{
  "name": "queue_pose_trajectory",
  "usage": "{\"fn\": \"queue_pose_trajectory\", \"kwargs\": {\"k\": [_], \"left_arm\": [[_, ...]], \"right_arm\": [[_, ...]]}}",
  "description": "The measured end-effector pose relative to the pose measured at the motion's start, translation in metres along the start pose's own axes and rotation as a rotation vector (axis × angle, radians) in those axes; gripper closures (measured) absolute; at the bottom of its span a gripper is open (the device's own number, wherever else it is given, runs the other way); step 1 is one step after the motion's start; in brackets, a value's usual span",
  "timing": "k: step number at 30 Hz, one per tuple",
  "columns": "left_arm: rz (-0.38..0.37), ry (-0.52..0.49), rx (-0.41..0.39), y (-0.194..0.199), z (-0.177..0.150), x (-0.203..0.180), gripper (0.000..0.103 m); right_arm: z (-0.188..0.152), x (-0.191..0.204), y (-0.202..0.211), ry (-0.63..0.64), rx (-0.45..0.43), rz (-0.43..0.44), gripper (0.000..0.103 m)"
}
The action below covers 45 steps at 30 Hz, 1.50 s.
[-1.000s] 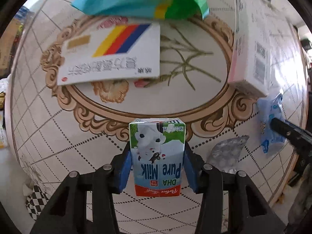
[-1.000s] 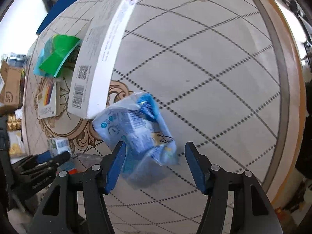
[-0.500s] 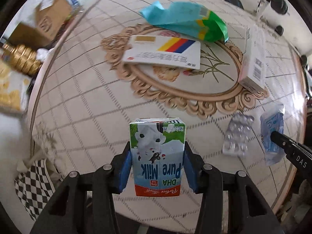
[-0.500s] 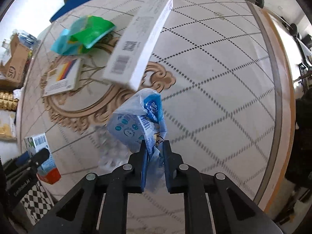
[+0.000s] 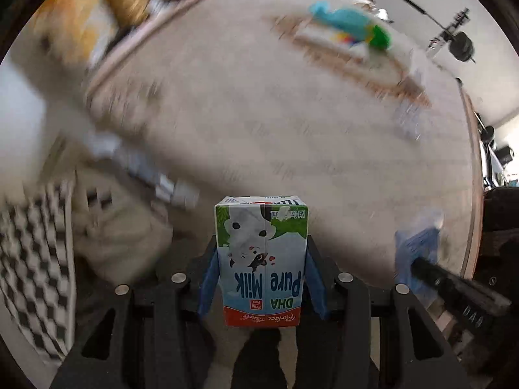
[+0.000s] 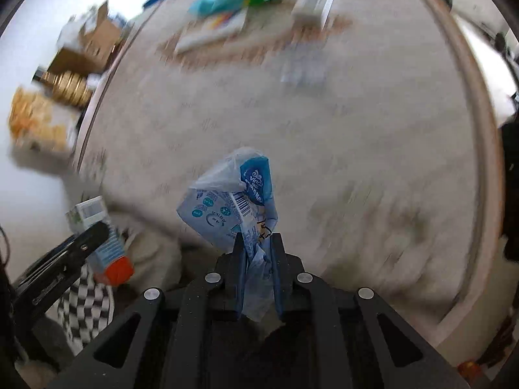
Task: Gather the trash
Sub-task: 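Carry the milk carton and blue wrapper to the bin and release them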
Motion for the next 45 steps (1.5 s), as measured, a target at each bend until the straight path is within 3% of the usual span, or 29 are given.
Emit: {"fn": "queue_pose_trajectory", "kwargs": {"k": [4,8,12,15,19,21,23,25,27,30,31,32,33,35,45], "left_arm": [[0.000,0.104,0.088,-0.048,-0.063,0.054,0.059],[-0.053,0.267,0.179,-0.136,-0.115,0.108,0.059],[-0.100,0.388,0.215,-0.227,-0.145,0.147,0.058],[-0.106,0.423,0.250,-0.302,-0.159,0.167,0.058],[-0.144,0.467,0.313,-0.370,-0.174,0.182,0.056],[-0.174,0.471,0.308,-0.396,-0.176,0.188,0.055],[-0.167,0.469,0.303,-0.408,-0.182,0.192,0.048],[-0.167,0.481,0.286,-0.412,-0.183,0.197,0.013],[-0.166,0.484,0.273,-0.412,-0.184,0.199,0.010],[-0.108,0.443,0.274,-0.405,-0.183,0.200,0.009],[-0.088,0.426,0.270,-0.401,-0.182,0.199,0.009],[-0.055,0.401,0.257,-0.395,-0.181,0.199,0.009],[-0.028,0.379,0.238,-0.389,-0.180,0.197,0.009],[0.032,0.331,0.215,-0.377,-0.177,0.196,0.009],[0.118,0.270,0.204,-0.337,-0.182,0.179,0.009]], "right_arm": [[-0.062,0.021,-0.060,0.114,0.104,-0.040,0.088],[-0.102,0.033,-0.143,0.208,0.194,-0.098,0.088],[-0.120,0.032,-0.242,0.251,0.221,-0.146,0.088],[-0.130,0.023,-0.320,0.229,0.262,-0.159,0.088],[-0.131,0.020,-0.411,0.232,0.299,-0.173,0.088],[-0.126,0.021,-0.444,0.232,0.323,-0.172,0.088],[-0.123,0.020,-0.465,0.238,0.334,-0.173,0.085],[-0.120,0.019,-0.483,0.248,0.333,-0.172,0.079],[-0.117,0.019,-0.498,0.260,0.338,-0.178,0.064],[-0.113,0.017,-0.510,0.253,0.337,-0.164,0.061],[-0.112,0.015,-0.509,0.252,0.337,-0.160,0.053],[-0.112,0.013,-0.506,0.254,0.332,-0.163,0.039],[-0.112,0.012,-0.501,0.261,0.326,-0.165,0.019],[-0.113,0.014,-0.494,0.277,0.314,-0.155,0.000],[-0.110,0.017,-0.444,0.359,0.210,-0.244,0.000]]}}
Point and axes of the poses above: each gripper's, at about its wrist camera, not at the fingertips, and y roughly against the way its jaws point, x to its left, z to its top, the point moved 3 cm from there along -y, roughly the way its jaws point, and after that the axes turned 11 degrees about -z, right-handed, at the moved point
